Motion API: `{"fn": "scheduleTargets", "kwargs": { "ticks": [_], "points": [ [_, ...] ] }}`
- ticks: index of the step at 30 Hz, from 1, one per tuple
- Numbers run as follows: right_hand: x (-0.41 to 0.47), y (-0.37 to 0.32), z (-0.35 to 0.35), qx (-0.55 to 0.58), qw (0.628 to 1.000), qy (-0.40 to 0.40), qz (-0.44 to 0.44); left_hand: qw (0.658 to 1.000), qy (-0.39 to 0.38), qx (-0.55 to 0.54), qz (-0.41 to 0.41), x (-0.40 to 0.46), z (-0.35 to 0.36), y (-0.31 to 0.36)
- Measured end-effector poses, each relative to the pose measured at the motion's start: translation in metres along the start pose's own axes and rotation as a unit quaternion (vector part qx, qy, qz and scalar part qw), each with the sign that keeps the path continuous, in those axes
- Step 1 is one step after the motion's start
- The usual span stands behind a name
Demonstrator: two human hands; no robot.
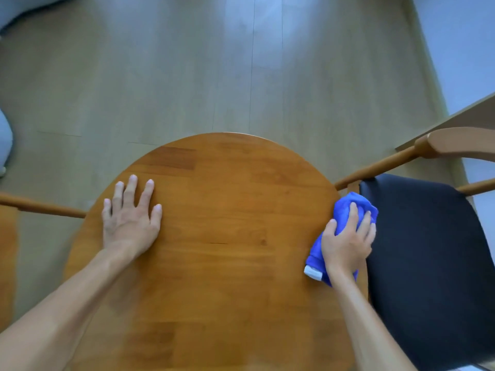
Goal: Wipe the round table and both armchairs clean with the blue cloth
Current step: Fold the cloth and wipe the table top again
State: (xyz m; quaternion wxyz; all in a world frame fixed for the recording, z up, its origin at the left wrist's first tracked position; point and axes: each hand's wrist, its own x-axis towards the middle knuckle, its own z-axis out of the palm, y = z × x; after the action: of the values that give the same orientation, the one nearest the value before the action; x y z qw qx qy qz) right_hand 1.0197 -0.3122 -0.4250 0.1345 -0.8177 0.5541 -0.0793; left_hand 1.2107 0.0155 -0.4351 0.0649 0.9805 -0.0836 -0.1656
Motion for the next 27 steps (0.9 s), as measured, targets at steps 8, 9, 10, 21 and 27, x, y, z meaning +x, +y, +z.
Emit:
{"fn": "scheduleTargets", "kwargs": {
  "ticks": [8,9,10,21,27],
  "points": [
    [-0.166,-0.158,0.065,0.023,0.933,-0.062,-0.352,1.000,0.010,-0.008,0.020,0.002,-0.003,-0.008],
    [-0.181,-0.157,0.066,0.034,0.908,-0.086,-0.409,1.000,0.011,-0.013,0.026,0.003,-0.006,-0.010],
    [-0.186,-0.148,0.064,0.043,0.881,-0.102,-0.460,0.999,0.011,-0.013,0.032,0.004,-0.008,-0.012],
    [-0.034,0.001,0.007,0.011,0.995,0.012,-0.097,0.999,-0.004,0.003,0.046,0.002,-0.009,-0.018],
    [-0.164,-0.148,0.052,0.044,0.986,-0.031,-0.160,0.998,-0.027,-0.037,0.052,0.003,-0.015,-0.017]
  ]
}}
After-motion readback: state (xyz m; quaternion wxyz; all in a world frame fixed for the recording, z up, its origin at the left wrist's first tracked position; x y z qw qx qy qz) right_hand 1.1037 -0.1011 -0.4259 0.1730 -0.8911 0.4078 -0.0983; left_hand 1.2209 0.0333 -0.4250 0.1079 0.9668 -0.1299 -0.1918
